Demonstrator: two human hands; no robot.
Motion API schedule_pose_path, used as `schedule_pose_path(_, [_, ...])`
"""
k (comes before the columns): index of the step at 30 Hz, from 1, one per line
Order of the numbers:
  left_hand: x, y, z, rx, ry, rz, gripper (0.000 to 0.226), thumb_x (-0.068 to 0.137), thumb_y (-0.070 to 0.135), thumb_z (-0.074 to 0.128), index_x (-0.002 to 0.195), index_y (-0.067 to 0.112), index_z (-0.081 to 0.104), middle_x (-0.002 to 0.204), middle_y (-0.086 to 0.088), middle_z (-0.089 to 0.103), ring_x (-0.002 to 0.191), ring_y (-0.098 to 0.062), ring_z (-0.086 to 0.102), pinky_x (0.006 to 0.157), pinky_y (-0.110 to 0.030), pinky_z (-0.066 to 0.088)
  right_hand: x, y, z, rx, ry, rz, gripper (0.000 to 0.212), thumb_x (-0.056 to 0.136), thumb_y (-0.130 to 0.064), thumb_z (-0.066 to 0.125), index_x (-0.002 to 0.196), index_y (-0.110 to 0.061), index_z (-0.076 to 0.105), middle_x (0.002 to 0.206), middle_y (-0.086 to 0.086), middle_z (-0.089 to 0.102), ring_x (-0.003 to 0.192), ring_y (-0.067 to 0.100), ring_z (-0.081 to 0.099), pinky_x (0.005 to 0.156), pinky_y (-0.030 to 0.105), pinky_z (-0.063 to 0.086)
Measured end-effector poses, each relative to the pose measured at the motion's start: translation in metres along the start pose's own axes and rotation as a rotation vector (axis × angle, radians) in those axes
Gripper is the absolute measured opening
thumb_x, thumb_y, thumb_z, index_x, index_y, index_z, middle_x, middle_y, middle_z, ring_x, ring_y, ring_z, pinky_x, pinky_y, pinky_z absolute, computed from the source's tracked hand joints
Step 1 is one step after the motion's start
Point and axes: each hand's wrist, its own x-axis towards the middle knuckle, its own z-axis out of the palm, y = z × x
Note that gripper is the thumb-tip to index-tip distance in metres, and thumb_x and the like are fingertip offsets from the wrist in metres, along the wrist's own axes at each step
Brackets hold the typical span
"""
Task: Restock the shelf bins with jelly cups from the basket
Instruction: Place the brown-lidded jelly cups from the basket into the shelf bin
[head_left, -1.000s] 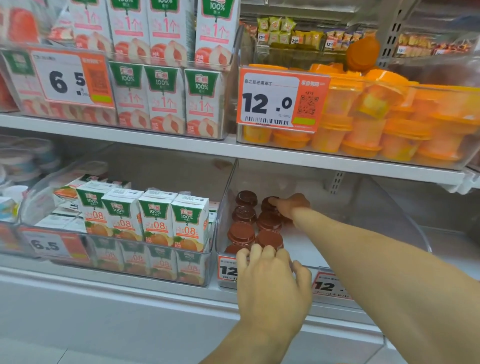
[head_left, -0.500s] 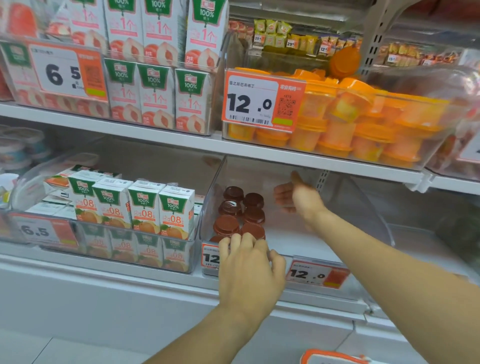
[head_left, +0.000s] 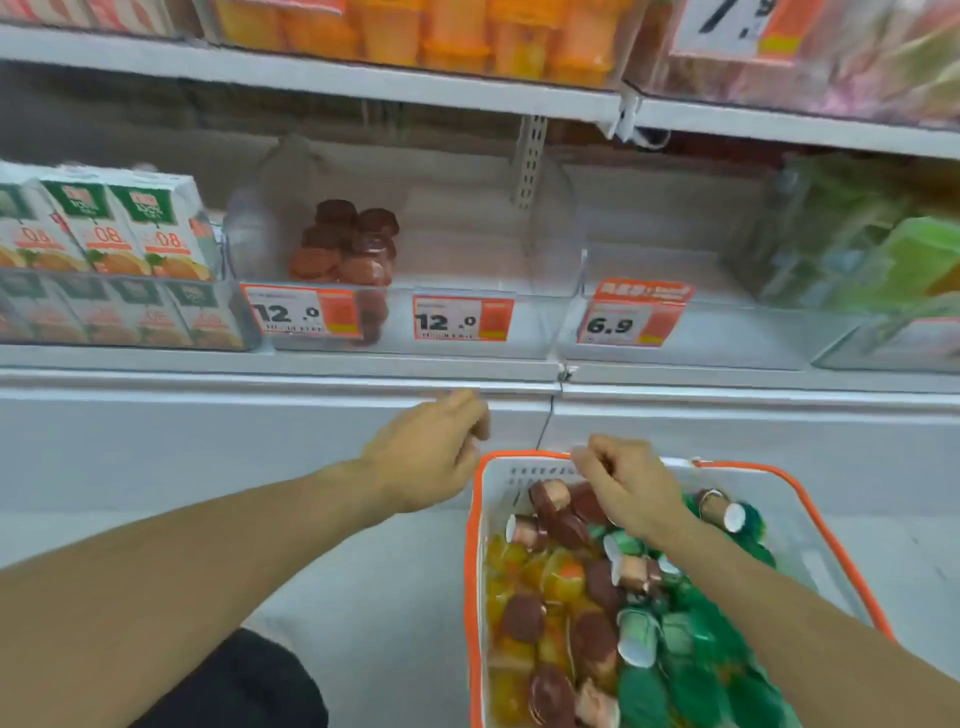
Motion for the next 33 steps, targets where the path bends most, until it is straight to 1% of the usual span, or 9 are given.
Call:
schedule_pose_path(2, [-0.006,0.017,0.03,-0.014,-0.199,-0.102,0.017,0.091,0.014,0.047,0.102,0.019,0.059,0.104,0.002,0.063,0.093,-0.021,0.059,0.079,-0.034,0.049,-0.03,0.044,0.01,-0.13,-0.149,0.114,0.035,0.086,-0.051,0.042,0.064,-0.024,0.046,0.055,-0.005,0.051,0.058,0.018,0.053,0.058,0.04,0.044])
schedule_pose_path(8, [-0.033,0.088,0.138,-0.332,-0.415,-0.359,0.009,0.091,0.016,0.052,0.098,0.015,0.057,0.095,-0.002,0.064,0.091,-0.022,0.061,0.079,-0.035,0.052,-0.091,0.094,0.027,-0.267,-0.509,0.286,0.021,0.087,-0.039,0.062,0.083,-0.018,0.062,0.073,-0.006,0.063,0.071,0.014,0.06,0.065,0.037,0.053])
schedule_pose_path(14, [-0.079,0.111,0.211,-0.039,-0.815,-0.366,0.067,0.089,0.04,0.063,0.142,0.013,0.033,0.14,-0.016,0.04,0.122,-0.037,0.052,0.098,-0.042,0.046,-0.083,0.079,0.049,0.028,-0.598,0.39,0.009,0.081,-0.013,0.07,0.09,-0.012,0.068,0.075,-0.001,0.064,0.072,0.015,0.06,0.064,0.026,0.048])
schedule_pose_path(19, [-0.094,0.099,0.233,-0.114,-0.791,-0.485,0.103,0.084,0.048,0.071,0.156,0.021,0.003,0.154,-0.009,0.035,0.135,-0.029,0.044,0.109,-0.038,0.044,-0.095,0.074,0.065,-0.259,-0.739,0.267,0.018,0.082,-0.008,0.06,0.1,-0.007,0.06,0.108,0.013,0.055,0.099,0.031,0.057,0.08,0.038,0.052])
schedule_pose_path(24, [-0.095,0.102,0.237,-0.109,-0.719,-0.499,0.101,0.09,0.037,0.069,0.157,0.017,-0.004,0.142,-0.004,0.048,0.12,-0.019,0.057,0.097,-0.03,0.053,-0.106,0.074,0.073,-0.425,-0.749,0.269,0.061,0.082,-0.015,0.066,0.134,-0.016,0.035,0.132,0.013,0.036,0.125,0.037,0.04,0.101,0.049,0.043])
schedule_pose_path(26, [-0.094,0.104,0.237,-0.099,-0.713,-0.505,0.097,0.09,0.04,0.068,0.157,0.019,0.0,0.14,-0.003,0.05,0.118,-0.018,0.057,0.094,-0.027,0.053,-0.107,0.08,0.073,-0.466,-0.788,0.29,0.075,0.081,-0.017,0.07,0.142,-0.018,0.027,0.136,0.014,0.035,0.129,0.039,0.039,0.106,0.049,0.038])
schedule_pose_path(28, [-0.09,0.106,0.232,-0.071,-0.683,-0.503,0.081,0.088,0.044,0.067,0.151,0.017,0.023,0.134,-0.003,0.054,0.116,-0.02,0.057,0.091,-0.025,0.049,-0.108,0.088,0.075,-0.536,-0.827,0.264,0.078,0.082,-0.021,0.072,0.145,-0.017,0.025,0.138,0.014,0.039,0.131,0.038,0.039,0.109,0.049,0.033])
schedule_pose_path(30, [-0.083,0.108,0.221,-0.033,-0.681,-0.497,0.063,0.084,0.047,0.069,0.134,0.019,0.044,0.124,-0.003,0.061,0.11,-0.021,0.059,0.088,-0.027,0.05,-0.108,0.092,0.079,-0.607,-0.855,0.222,0.079,0.083,-0.029,0.072,0.146,-0.015,0.027,0.138,0.014,0.043,0.131,0.035,0.04,0.111,0.049,0.03])
schedule_pose_path(33, [-0.066,0.103,0.197,0.01,-0.756,-0.464,0.058,0.074,0.051,0.076,0.115,0.019,0.053,0.108,-0.002,0.063,0.096,-0.021,0.061,0.075,-0.03,0.052,-0.109,0.093,0.086,-0.71,-0.874,0.16,0.079,0.083,-0.037,0.073,0.146,-0.014,0.031,0.138,0.013,0.047,0.13,0.033,0.041,0.112,0.048,0.027])
